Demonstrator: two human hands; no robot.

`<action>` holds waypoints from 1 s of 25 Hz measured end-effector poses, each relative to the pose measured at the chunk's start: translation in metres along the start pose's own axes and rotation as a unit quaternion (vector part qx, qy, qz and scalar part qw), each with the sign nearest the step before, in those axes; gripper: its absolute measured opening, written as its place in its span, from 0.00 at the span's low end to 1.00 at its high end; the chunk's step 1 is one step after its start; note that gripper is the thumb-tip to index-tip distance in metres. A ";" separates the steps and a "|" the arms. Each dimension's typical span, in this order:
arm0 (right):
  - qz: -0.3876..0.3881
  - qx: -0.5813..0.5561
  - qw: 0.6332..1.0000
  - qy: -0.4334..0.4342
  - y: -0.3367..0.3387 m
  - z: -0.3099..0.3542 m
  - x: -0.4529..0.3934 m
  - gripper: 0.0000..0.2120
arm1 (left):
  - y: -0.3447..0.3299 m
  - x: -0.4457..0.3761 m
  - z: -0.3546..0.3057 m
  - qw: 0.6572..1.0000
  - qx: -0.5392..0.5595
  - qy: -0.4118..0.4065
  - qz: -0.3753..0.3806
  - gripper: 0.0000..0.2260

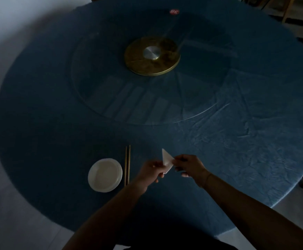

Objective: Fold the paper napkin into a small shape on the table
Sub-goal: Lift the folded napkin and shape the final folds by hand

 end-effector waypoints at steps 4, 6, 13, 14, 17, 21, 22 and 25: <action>0.021 0.043 0.999 0.008 -0.024 0.001 -0.004 0.06 | 0.020 0.008 0.026 0.999 0.012 0.024 -0.037 0.03; 0.009 0.066 0.998 0.015 -0.036 0.000 -0.007 0.05 | 0.030 0.012 0.038 0.997 0.023 0.028 -0.061 0.05; 0.004 0.195 0.979 0.058 -0.070 -0.008 -0.017 0.02 | 0.051 0.019 0.073 0.986 0.022 0.084 -0.142 0.07; 0.002 0.221 0.973 0.069 -0.075 -0.008 -0.018 0.03 | 0.053 0.020 0.077 0.985 0.008 0.085 -0.153 0.07; -0.004 0.266 0.961 0.072 -0.090 -0.011 -0.021 0.03 | 0.059 0.020 0.085 0.978 -0.054 0.080 -0.185 0.07; -0.019 0.288 0.954 0.074 -0.097 -0.012 -0.023 0.02 | 0.059 0.021 0.089 0.967 -0.028 0.095 -0.233 0.04; -0.019 0.291 0.953 0.078 -0.098 -0.012 -0.023 0.02 | 0.060 0.022 0.091 0.964 -0.010 0.108 -0.242 0.05; -0.029 0.316 0.944 0.090 -0.097 -0.012 -0.022 0.02 | 0.061 0.020 0.092 0.961 -0.023 0.117 -0.249 0.05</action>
Point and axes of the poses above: each hand's wrist, its own x-axis away from the middle knuckle, its own y-axis out of the back of the hand, z = x × y, the point moved 6 cm from there along -x, towards the middle knuckle, and after that the axes turned 2 degrees about y, right-handed, at the moved point
